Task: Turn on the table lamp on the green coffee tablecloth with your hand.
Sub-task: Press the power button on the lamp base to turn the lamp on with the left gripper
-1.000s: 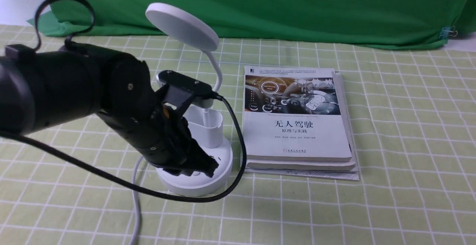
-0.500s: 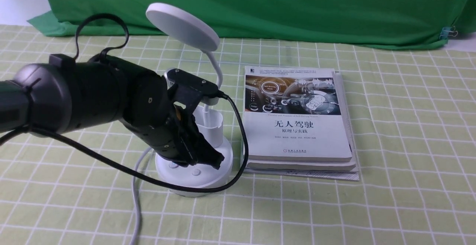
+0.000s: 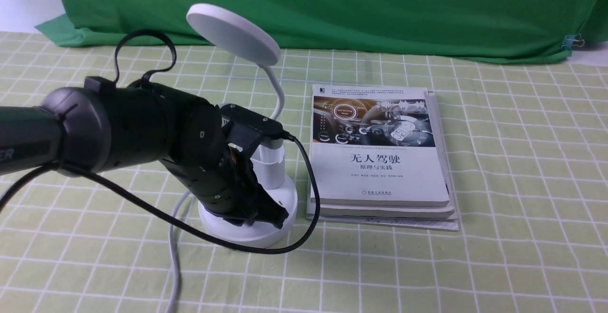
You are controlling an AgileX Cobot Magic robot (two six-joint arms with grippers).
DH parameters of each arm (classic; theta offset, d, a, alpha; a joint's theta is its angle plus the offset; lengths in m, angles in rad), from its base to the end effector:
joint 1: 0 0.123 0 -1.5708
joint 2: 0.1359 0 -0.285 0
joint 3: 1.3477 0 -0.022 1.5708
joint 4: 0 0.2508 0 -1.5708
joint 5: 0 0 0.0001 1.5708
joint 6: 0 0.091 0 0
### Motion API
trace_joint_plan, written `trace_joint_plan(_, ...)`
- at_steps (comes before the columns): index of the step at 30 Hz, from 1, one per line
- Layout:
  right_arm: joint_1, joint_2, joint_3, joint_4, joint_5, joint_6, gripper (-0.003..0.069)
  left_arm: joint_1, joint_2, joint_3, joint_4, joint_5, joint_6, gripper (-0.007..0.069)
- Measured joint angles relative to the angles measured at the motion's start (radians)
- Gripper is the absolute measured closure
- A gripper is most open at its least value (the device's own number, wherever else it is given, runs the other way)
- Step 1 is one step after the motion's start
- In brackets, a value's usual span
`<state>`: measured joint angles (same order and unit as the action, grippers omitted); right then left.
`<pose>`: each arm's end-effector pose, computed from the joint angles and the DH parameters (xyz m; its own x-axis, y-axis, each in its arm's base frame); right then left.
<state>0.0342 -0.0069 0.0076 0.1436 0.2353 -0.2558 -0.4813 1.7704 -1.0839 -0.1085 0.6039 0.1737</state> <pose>0.0552 0.0049 0.1899 -0.1371 -0.1205 -0.9832 -0.0836 0.9904 -0.1098 0.3042 -0.1652 0.1841 -0.7828 0.5036 -0.3655 0.5496 0.8350 -0.0267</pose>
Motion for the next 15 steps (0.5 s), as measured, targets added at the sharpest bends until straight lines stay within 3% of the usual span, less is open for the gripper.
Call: trace_joint_plan(15,0.000,0.000,0.000,0.000,0.000,0.000,0.0414,0.000,0.017,-0.010,-0.006,0.008,0.012,0.0608)
